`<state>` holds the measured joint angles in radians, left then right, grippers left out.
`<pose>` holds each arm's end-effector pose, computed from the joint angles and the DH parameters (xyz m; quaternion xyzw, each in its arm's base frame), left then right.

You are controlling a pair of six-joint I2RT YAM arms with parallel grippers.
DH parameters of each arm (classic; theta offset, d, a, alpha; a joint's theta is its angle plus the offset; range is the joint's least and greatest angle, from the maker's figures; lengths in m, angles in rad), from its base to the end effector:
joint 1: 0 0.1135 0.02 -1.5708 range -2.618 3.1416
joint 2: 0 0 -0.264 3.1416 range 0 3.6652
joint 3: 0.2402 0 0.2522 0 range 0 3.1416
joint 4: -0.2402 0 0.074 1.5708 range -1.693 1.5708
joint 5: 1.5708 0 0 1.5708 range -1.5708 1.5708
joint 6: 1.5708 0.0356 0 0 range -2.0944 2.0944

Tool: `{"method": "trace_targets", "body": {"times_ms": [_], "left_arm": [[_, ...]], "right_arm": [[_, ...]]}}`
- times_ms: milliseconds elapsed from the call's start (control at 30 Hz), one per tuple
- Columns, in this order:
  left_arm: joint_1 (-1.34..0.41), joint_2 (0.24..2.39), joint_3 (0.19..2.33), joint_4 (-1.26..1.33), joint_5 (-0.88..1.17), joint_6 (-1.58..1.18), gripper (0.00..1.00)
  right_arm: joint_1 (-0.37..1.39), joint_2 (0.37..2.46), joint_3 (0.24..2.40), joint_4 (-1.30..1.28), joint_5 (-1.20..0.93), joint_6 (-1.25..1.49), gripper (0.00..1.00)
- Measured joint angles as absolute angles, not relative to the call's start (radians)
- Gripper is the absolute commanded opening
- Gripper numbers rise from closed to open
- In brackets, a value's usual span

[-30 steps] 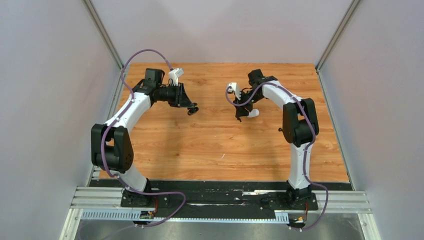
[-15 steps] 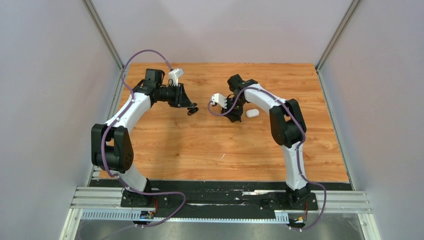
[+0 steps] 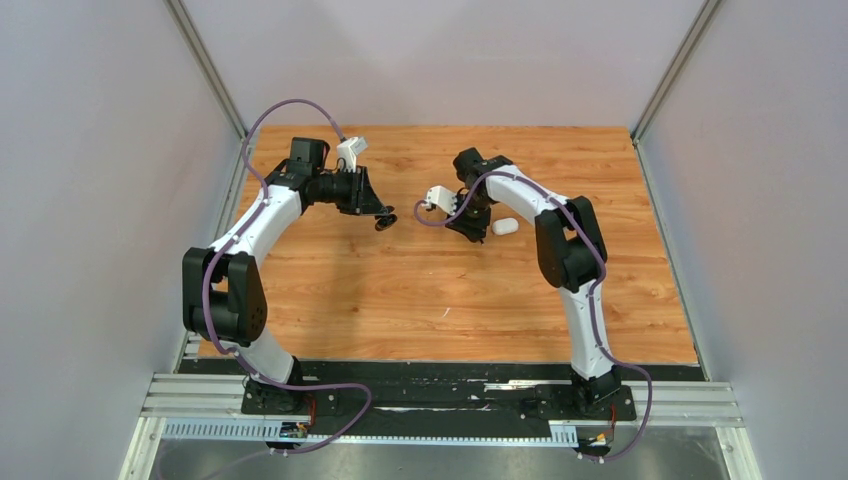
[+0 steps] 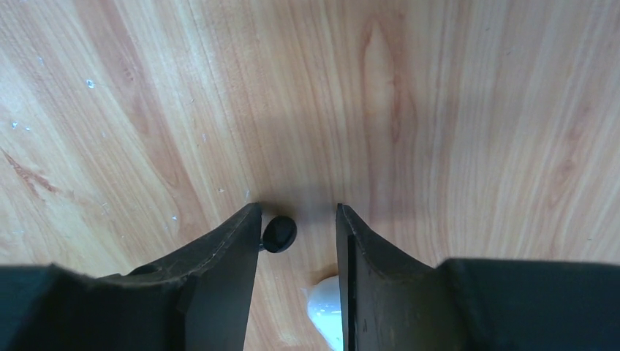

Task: Insert the wireless bluetooth earbuds into the charging case
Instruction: Pick up the earbud from the center of the board.

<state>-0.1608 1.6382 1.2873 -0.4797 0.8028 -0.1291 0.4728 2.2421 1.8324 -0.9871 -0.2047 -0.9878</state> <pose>0.3463 -0.0821 0.2761 0.1549 0.8558 -0.4085 0.2769 0.3988 0.2121 0.1705 -0.6677 0.7324 0.0764 0.1095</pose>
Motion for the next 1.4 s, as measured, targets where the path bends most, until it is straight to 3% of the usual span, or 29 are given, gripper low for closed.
{"method": "trace_targets", "body": {"times_ms": [367,700,933,1133,1400], "left_arm": [[-0.161,1.638,1.287,-0.478,0.803,-0.133,0.0],[-0.161,1.639,1.287,-0.475,0.803,-0.133,0.0],[-0.161,1.66,1.291,-0.469,0.811,-0.142,0.0],[-0.178,1.731,1.343,-0.457,0.822,-0.155,0.0],[-0.246,1.819,1.458,-0.394,0.954,-0.191,0.0]], "right_arm": [[0.473,2.256,1.843,-1.024,-0.188,-0.946,0.37],[0.472,2.271,1.87,-1.049,-0.171,-0.916,0.04],[0.454,2.257,1.869,-1.053,-0.269,-0.918,0.0],[0.41,1.998,1.715,-0.955,-0.571,-0.984,0.0],[0.393,1.478,1.352,-0.419,-1.0,-1.028,0.0]]}}
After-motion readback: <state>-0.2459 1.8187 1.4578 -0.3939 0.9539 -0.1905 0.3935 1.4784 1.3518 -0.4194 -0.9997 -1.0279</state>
